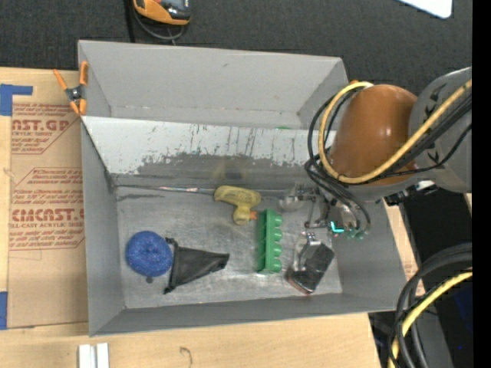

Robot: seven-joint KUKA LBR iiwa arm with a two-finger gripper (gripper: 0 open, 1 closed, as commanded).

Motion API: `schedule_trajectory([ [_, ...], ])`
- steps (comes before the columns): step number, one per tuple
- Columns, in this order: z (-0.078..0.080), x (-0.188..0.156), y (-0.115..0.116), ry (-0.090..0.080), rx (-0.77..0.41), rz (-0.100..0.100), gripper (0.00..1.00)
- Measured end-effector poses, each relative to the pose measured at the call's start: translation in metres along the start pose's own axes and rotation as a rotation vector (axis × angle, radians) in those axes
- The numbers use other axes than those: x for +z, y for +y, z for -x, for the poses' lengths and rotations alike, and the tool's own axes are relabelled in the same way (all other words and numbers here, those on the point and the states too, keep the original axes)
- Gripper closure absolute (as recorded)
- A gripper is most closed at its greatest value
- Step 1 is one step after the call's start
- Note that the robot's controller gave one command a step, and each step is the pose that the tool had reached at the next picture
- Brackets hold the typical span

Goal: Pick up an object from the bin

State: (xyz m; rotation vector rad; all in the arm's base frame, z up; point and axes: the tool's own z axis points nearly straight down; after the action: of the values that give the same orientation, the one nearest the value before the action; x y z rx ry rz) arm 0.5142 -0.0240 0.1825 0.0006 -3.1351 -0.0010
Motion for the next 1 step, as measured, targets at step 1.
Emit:
schedule_trajectory([
  [1,0.0017,-0.0034,-0.0001,-0.007,0.000,-0.001,0.00],
])
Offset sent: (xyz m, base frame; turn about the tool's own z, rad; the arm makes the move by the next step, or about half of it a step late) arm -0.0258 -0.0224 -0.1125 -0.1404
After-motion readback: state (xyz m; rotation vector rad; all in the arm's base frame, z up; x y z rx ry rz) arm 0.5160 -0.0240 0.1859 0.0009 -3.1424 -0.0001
